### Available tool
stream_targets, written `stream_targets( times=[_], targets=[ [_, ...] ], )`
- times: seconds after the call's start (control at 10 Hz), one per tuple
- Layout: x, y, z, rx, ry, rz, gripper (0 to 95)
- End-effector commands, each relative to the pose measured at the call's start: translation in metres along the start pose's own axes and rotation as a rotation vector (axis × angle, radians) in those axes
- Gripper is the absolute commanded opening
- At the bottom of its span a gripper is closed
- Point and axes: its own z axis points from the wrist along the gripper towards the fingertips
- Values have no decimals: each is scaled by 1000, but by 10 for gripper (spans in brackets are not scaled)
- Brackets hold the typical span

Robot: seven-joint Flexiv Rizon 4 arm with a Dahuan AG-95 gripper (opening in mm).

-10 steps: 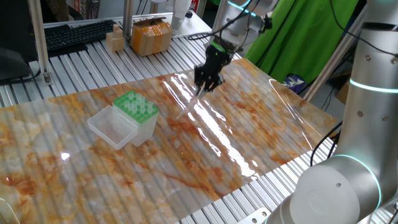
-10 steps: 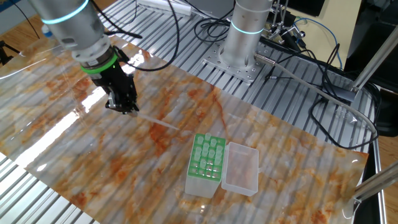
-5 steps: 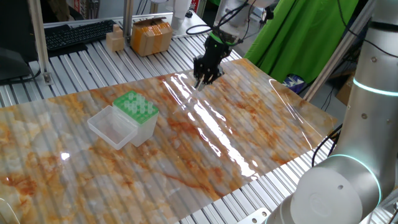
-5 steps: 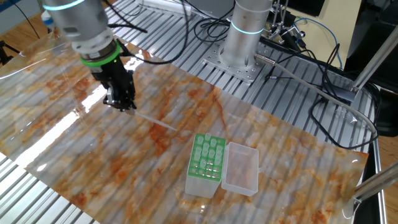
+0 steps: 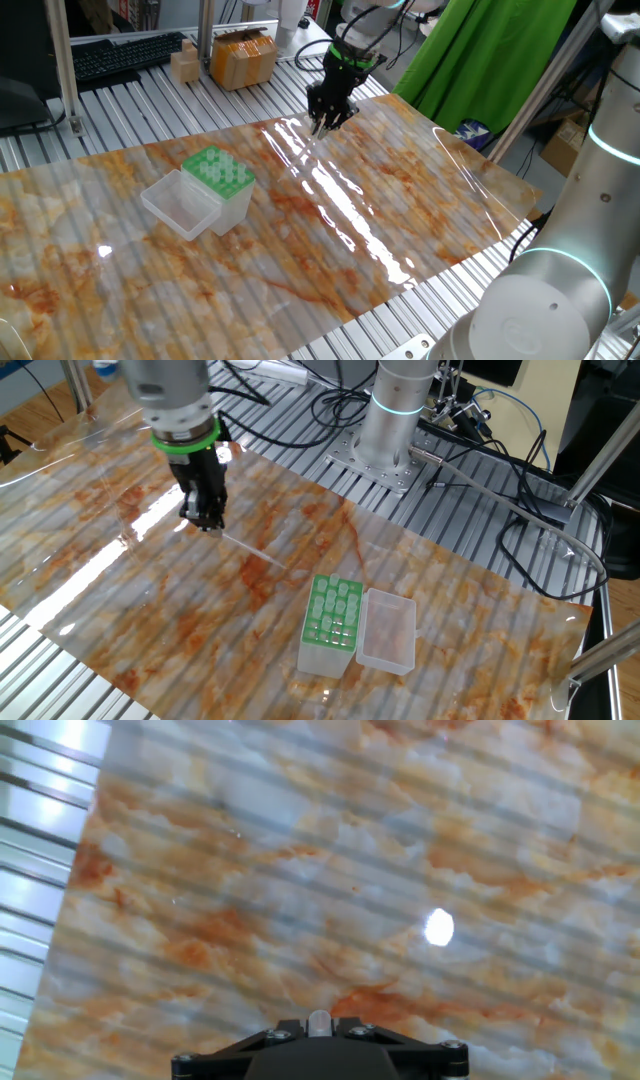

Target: Insert a large pipette tip into the holder for large pipette tips

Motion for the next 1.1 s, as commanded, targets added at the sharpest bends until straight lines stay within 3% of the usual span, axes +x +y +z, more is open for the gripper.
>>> stream_targets(
  times=[0.1,0.2,0.4,0.9,1.1],
  targets=[
    [3,0,-1,6,-22,11,0],
    [3,0,-2,9,-26,11,0],
    [8,-1,-3,23,-63,9,0],
    [9,-2,-3,34,-89,-49,0],
    [9,-2,-3,43,-123,-62,0]
  ],
)
